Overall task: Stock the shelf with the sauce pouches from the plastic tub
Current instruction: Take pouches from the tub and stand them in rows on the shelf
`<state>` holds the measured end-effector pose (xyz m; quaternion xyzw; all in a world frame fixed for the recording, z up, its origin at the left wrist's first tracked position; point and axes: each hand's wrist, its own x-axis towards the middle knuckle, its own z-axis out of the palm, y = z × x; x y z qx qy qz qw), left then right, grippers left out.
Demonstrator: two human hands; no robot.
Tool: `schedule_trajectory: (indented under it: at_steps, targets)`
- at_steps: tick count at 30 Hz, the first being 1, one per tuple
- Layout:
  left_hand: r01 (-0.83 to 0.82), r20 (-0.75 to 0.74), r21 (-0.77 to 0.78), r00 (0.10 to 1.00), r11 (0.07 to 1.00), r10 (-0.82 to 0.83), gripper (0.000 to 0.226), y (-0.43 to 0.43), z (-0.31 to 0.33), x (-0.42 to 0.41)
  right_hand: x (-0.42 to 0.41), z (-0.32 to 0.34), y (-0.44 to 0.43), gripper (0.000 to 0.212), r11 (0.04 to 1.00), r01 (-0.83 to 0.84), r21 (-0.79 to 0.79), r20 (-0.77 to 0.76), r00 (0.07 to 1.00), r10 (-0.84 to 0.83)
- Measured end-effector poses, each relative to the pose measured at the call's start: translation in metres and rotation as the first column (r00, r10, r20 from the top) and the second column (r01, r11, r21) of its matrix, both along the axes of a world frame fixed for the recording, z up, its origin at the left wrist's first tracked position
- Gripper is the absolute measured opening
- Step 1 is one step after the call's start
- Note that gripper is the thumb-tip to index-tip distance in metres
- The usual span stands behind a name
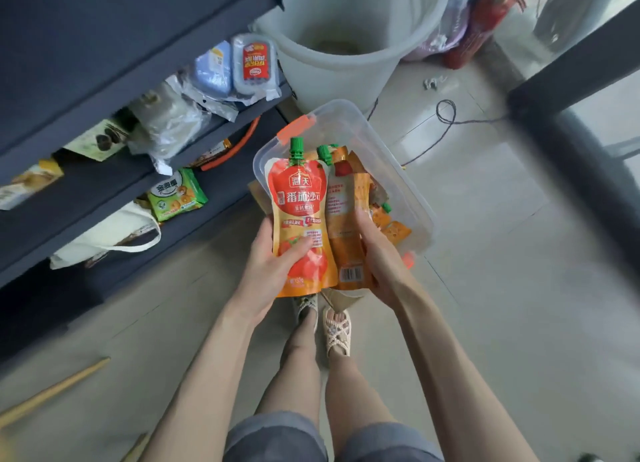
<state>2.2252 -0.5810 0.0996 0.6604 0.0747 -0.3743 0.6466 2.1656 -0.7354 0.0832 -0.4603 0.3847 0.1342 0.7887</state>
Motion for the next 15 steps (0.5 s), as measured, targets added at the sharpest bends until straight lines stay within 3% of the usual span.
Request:
schedule_trajectory:
  at_steps: [4,7,12,15]
  targets:
    - [-0.124,0.064,-0.032,0.990,0.992,0.126,0.030,0.032,0.041,-0.041,-0.019,0.051,0.021,0.021,0.986,-0.164,0.022,0.123,0.979,0.160]
    - [-0.228,0.098,-0.045,0.968,0.973,0.232,0.044,0.063,0.075,-0.065,-0.027,0.082,0.040,0.021,0.949,-0.315,-0.006,0.197,0.930,0.310]
    - [-0.394,0.163,-0.097,0.900,0.914,0.405,0.032,0.128,0.130,-0.084,-0.014,0.133,0.100,0.059,0.858,-0.456,-0.236,0.226,0.833,0.505]
    - [-0.452,0.200,-0.163,0.855,0.877,0.478,0.036,0.170,0.156,-0.083,0.002,0.160,0.143,0.058,0.825,-0.455,-0.335,0.260,0.797,0.545]
